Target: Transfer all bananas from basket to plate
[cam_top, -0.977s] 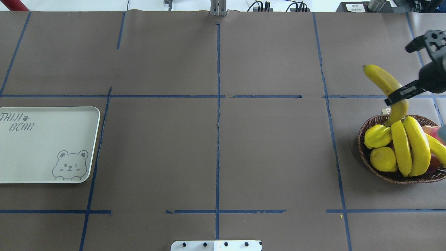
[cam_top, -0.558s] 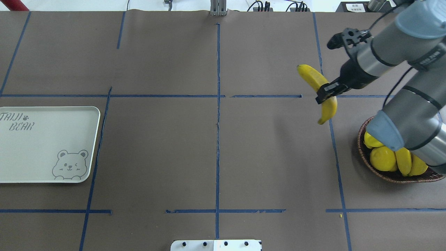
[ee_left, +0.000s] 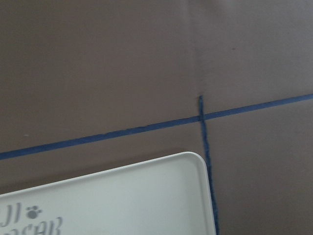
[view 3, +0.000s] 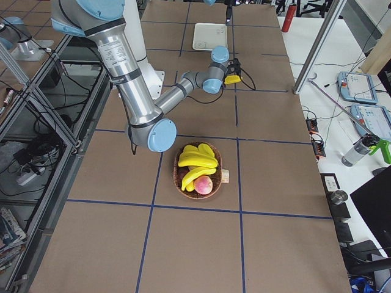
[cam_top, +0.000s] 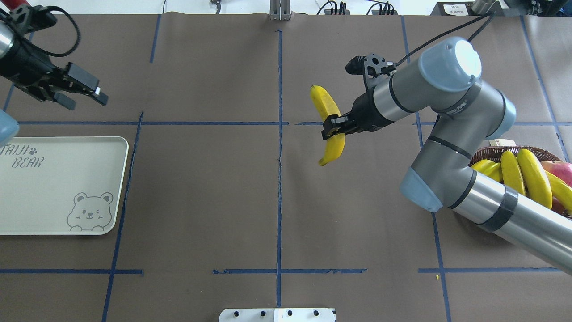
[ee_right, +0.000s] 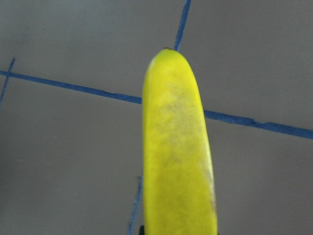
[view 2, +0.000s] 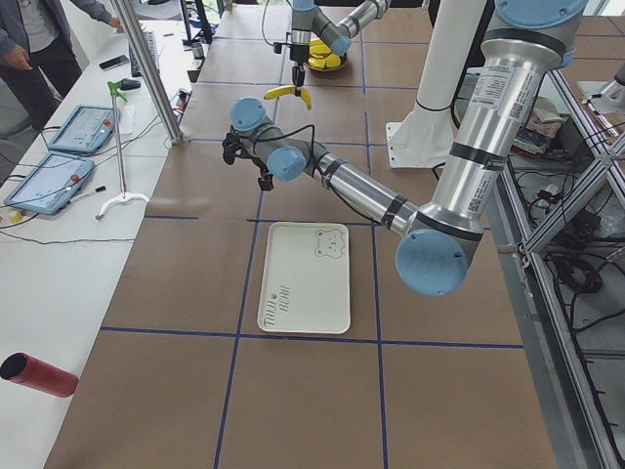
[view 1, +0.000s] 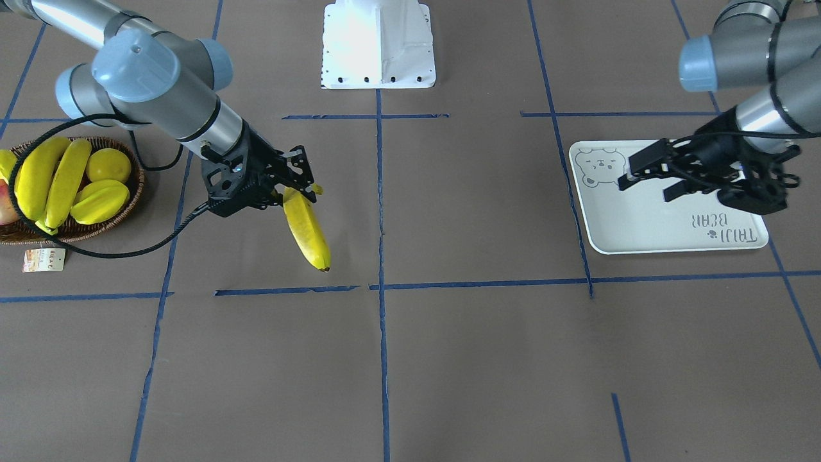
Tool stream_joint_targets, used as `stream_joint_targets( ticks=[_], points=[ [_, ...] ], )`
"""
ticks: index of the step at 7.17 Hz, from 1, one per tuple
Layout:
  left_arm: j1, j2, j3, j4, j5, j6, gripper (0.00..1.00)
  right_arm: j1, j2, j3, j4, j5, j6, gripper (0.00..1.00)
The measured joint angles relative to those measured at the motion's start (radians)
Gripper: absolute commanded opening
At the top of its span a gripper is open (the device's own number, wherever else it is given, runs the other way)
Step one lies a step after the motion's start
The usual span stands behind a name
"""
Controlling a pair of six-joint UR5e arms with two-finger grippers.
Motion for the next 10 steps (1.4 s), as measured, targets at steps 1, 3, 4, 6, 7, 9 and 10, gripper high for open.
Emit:
stream_joint_targets(
  ticks=[1, 3, 4, 6, 7, 9, 10],
  points=[
    [0.056, -0.045, 0.014, -0.088, 0.038, -0.190, 1.00, -0.049, 0.017, -0.016, 0.085, -0.068, 0.098, 0.08],
    [0.166, -0.122, 0.034, -0.231, 0.211, -0.458, 1.00, -0.139, 0.061, -0.024, 0.142, -0.212, 0.238, 0.13],
    [0.208, -0.159, 0.047, -0.287, 0.297, -0.589, 1.00, -0.171, 0.079, -0.024, 0.149, -0.264, 0.284, 0.14],
    [0.265, -0.188, 0.077, -0.398, 0.404, -0.770, 1.00, -0.198, 0.097, -0.024, 0.154, -0.301, 0.323, 0.18],
    [0.300, -0.196, 0.087, -0.431, 0.454, -0.805, 1.00, -0.205, 0.103, -0.023, 0.158, -0.306, 0.327, 0.19],
    [0.357, -0.220, 0.097, -0.449, 0.506, -0.828, 1.00, -0.214, 0.115, -0.024, 0.165, -0.311, 0.327, 0.21],
    [0.380, -0.233, 0.099, -0.451, 0.512, -0.830, 1.00, -0.215, 0.119, -0.025, 0.166, -0.312, 0.326, 0.21]
  ],
)
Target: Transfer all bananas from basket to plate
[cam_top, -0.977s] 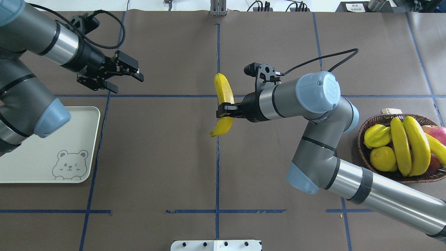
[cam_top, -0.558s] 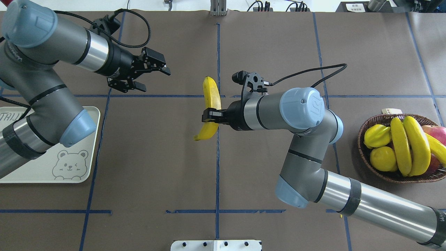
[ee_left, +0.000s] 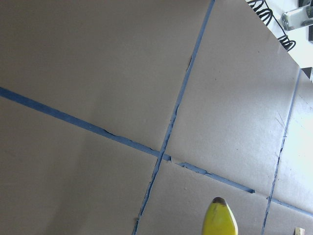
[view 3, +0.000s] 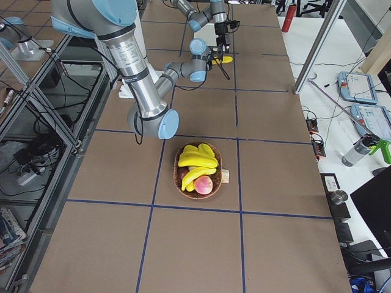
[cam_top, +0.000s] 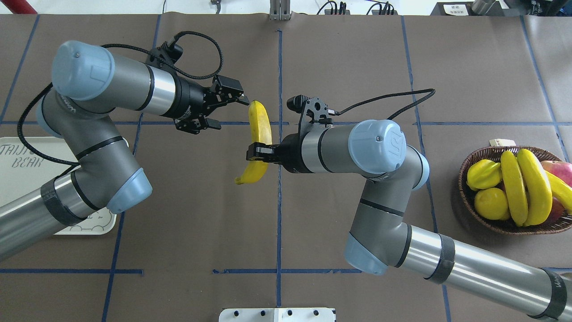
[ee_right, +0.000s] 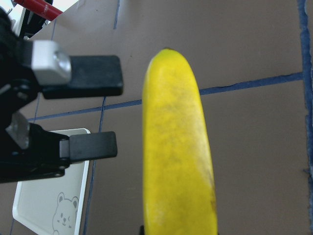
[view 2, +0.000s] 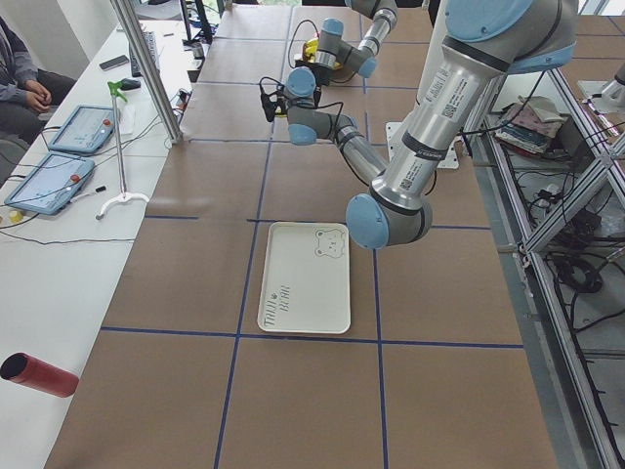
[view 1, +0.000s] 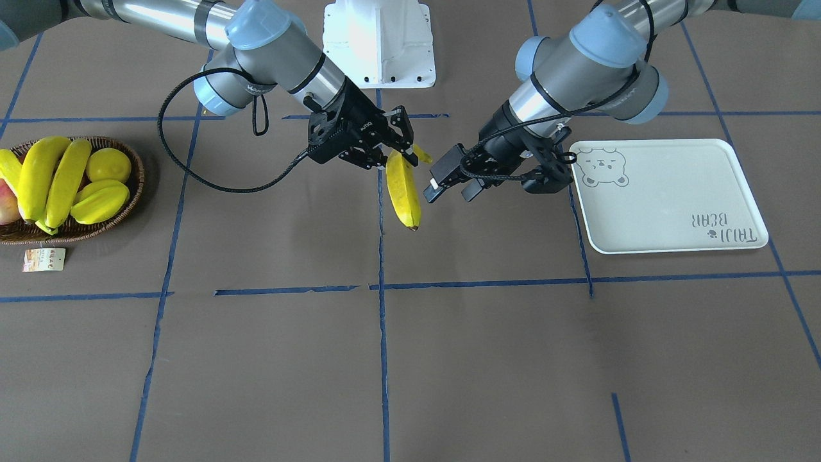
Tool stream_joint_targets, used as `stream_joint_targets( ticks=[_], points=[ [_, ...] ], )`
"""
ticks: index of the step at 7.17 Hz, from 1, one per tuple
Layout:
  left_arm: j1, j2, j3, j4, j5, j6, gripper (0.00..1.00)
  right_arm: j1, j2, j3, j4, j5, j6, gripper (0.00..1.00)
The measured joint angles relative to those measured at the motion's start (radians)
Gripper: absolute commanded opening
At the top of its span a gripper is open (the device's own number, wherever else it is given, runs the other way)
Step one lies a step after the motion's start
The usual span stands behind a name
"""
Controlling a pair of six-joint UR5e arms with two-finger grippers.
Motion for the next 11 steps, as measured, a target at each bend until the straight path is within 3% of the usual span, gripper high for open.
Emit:
stream_joint_targets(
  ticks=[2, 3, 4, 5, 6, 7, 8, 9, 11],
  points=[
    [0.034, -0.020, 0.006, -0.001, 0.020, 0.000, 0.94, -0.002, 0.005, 0.000, 0.000, 0.000, -0.001, 0.23],
    [0.042, -0.025, 0.014, -0.001, 0.029, 0.000, 0.84, -0.003, 0.007, 0.001, 0.000, 0.000, -0.002, 0.23],
    [0.045, -0.029, 0.022, -0.001, 0.033, 0.000, 0.62, -0.004, 0.008, 0.003, 0.000, 0.000, -0.002, 0.23],
    [0.046, -0.031, 0.027, -0.001, 0.034, 0.000, 0.27, -0.005, 0.008, 0.004, 0.000, 0.000, -0.002, 0.27],
    [0.047, -0.031, 0.028, -0.001, 0.034, 0.000, 0.04, -0.005, 0.008, 0.005, 0.000, 0.000, -0.002, 0.37],
    [0.047, -0.031, 0.029, -0.001, 0.034, 0.000, 0.00, -0.006, 0.008, 0.006, 0.000, 0.000, -0.003, 0.59],
    [0.046, -0.031, 0.029, -0.001, 0.034, 0.000, 0.00, -0.006, 0.008, 0.006, 0.000, 0.000, -0.003, 0.92],
    [0.045, -0.031, 0.029, -0.001, 0.034, 0.000, 0.00, -0.006, 0.009, 0.005, -0.001, 0.000, -0.002, 0.99],
    [0.040, -0.029, 0.026, -0.001, 0.033, 0.000, 0.00, -0.004, 0.010, 0.008, -0.003, 0.002, 0.005, 0.99]
  ],
)
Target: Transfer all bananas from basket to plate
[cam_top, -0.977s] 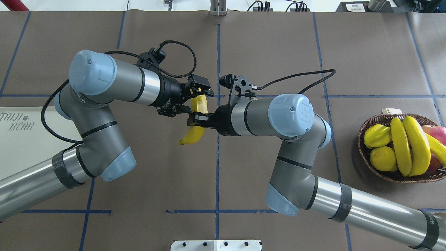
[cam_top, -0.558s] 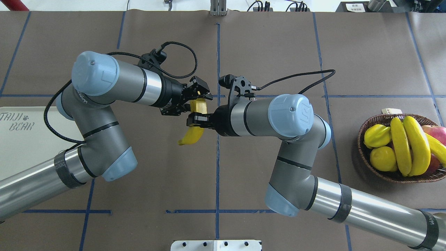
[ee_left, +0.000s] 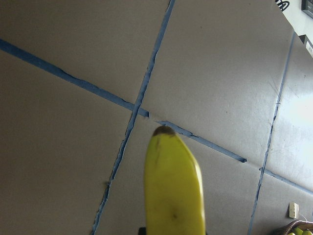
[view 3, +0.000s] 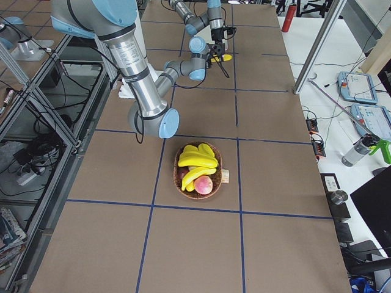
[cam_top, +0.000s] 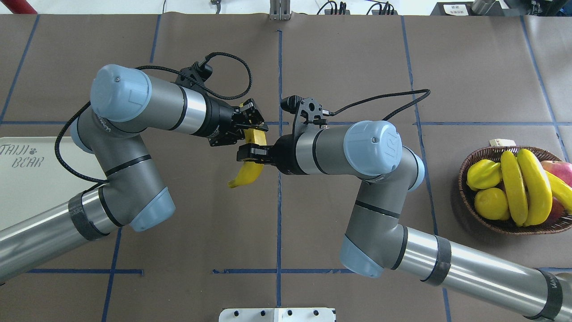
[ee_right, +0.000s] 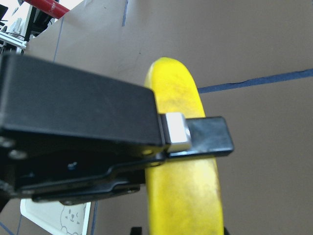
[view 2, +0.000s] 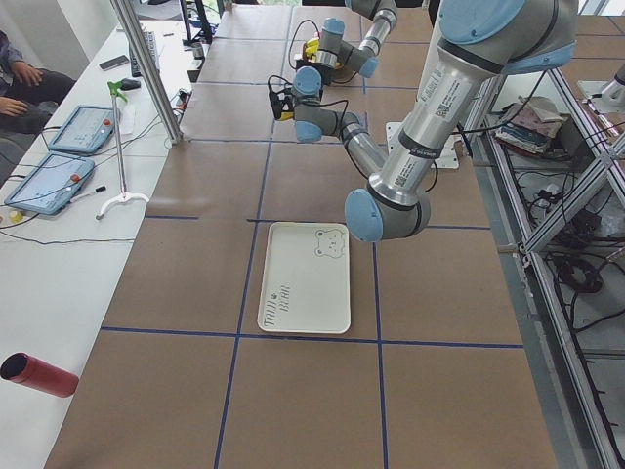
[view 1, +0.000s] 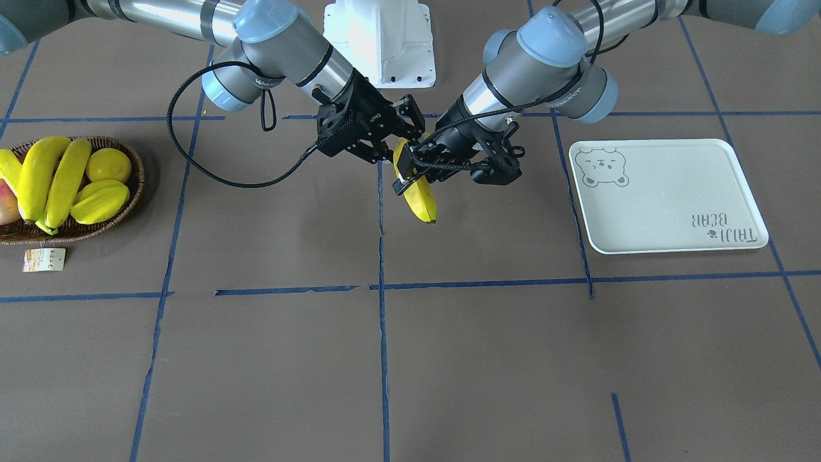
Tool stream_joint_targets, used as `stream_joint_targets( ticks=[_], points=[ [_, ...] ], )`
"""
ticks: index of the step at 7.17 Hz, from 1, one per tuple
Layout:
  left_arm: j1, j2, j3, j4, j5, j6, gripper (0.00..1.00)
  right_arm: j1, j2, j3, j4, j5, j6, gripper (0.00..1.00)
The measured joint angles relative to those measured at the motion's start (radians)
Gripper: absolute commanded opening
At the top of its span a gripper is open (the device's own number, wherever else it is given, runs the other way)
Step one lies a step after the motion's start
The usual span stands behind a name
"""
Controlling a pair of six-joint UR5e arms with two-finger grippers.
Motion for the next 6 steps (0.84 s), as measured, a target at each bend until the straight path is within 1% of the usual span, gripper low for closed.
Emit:
stream_joint_targets(
  ticks=[2, 3, 4, 6],
  points=[
    [-0.014, 0.018, -0.009, 0.000, -0.001, 0.007, 0.00, 0.010, 0.003, 0.014, -0.035, 0.011, 0.002, 0.99],
    [-0.030, 0.053, -0.014, 0.000, -0.001, 0.008, 0.00, 0.029, 0.004, 0.023, -0.097, 0.027, 0.000, 0.99],
    [-0.063, 0.107, -0.018, 0.003, 0.000, 0.011, 0.00, 0.057, 0.004, 0.033, -0.187, 0.057, -0.006, 0.99],
    [-0.168, 0.246, -0.024, 0.019, -0.008, 0.050, 0.00, 0.115, 0.002, 0.050, -0.388, 0.111, -0.038, 0.99]
  ],
)
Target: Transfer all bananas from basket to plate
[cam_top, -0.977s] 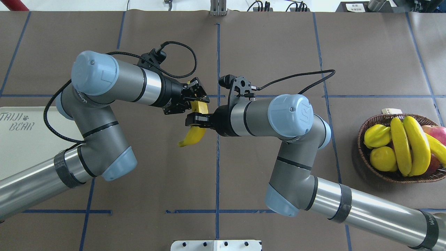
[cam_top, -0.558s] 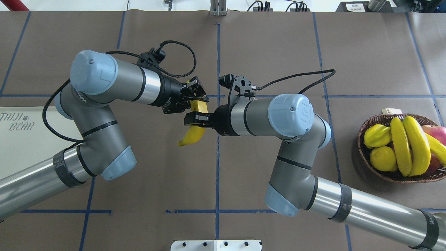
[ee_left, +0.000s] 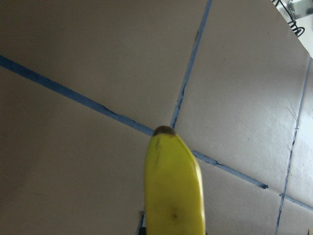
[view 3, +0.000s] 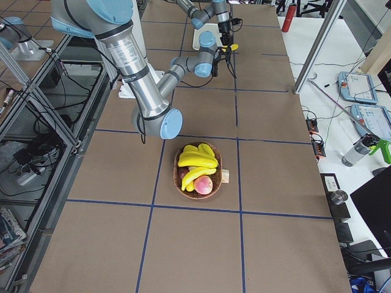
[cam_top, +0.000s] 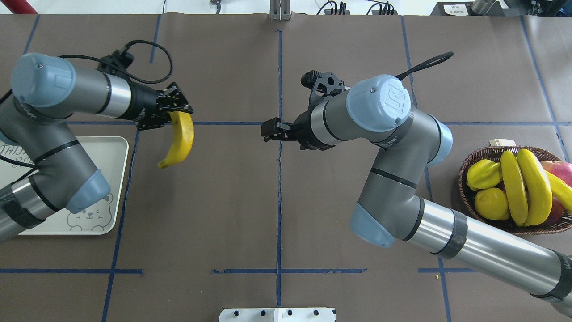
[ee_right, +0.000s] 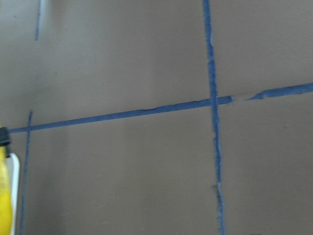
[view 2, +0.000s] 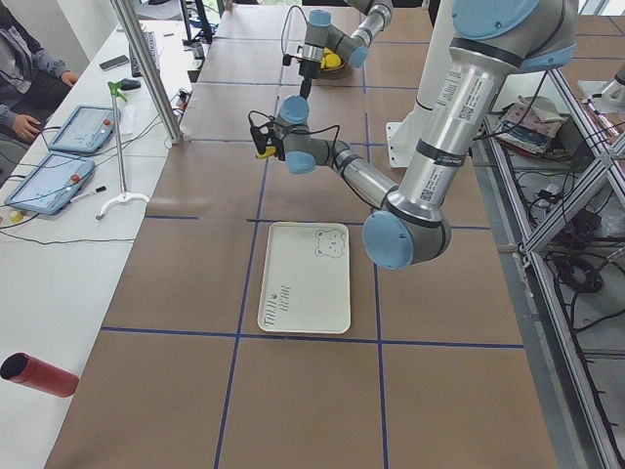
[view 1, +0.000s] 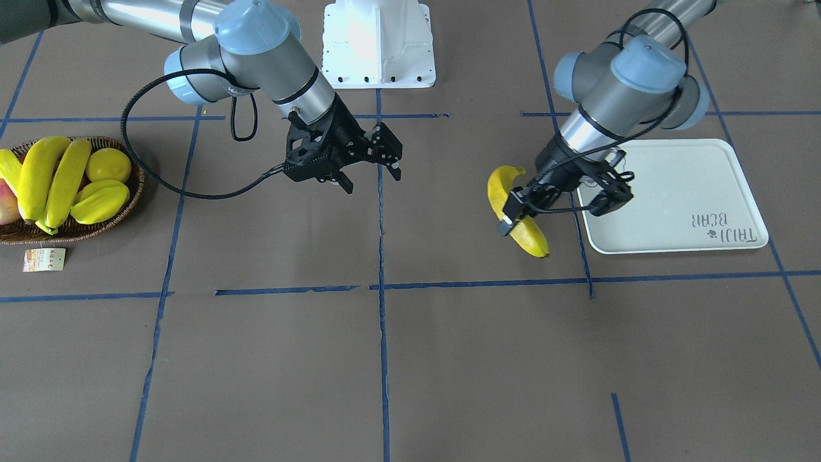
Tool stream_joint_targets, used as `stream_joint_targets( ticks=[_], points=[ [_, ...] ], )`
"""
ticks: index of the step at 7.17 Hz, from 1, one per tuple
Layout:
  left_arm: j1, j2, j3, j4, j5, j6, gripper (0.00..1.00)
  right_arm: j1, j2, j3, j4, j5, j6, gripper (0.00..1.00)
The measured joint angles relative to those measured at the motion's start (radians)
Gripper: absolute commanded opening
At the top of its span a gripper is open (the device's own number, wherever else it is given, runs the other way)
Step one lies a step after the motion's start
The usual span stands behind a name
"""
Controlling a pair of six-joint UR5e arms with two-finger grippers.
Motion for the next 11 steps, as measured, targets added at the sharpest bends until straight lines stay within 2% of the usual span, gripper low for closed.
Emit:
stream_joint_targets(
  ticks=[1, 3, 5, 6, 8, 9, 10, 11],
  points=[
    [-0.044, 0.077, -0.003, 0.021, -0.003, 0.082, 0.00, 0.022, 0.000, 0.024, -0.121, 0.011, -0.049, 0.99],
    [-0.098, 0.246, -0.014, 0.097, -0.005, 0.360, 0.00, 0.068, -0.005, 0.081, -0.356, 0.019, -0.194, 0.99],
    [-0.121, 0.399, -0.015, 0.120, -0.007, 0.589, 0.00, 0.125, -0.027, 0.096, -0.434, 0.047, -0.309, 0.99],
    [-0.140, 0.437, -0.011, 0.120, -0.013, 0.661, 0.06, 0.148, -0.038, 0.098, -0.442, 0.067, -0.338, 0.99],
    [-0.203, 0.462, 0.021, 0.117, -0.076, 0.765, 0.50, 0.166, -0.050, 0.099, -0.445, 0.085, -0.359, 0.99],
    [-0.221, 0.463, 0.034, 0.117, -0.095, 0.785, 0.67, 0.169, -0.051, 0.099, -0.445, 0.087, -0.361, 0.99],
    [-0.227, 0.462, 0.043, 0.116, -0.102, 0.793, 0.97, 0.170, -0.052, 0.100, -0.444, 0.088, -0.362, 0.99],
    [-0.229, 0.460, 0.048, 0.115, -0.103, 0.796, 1.00, 0.171, -0.054, 0.102, -0.444, 0.088, -0.362, 0.99]
  ],
)
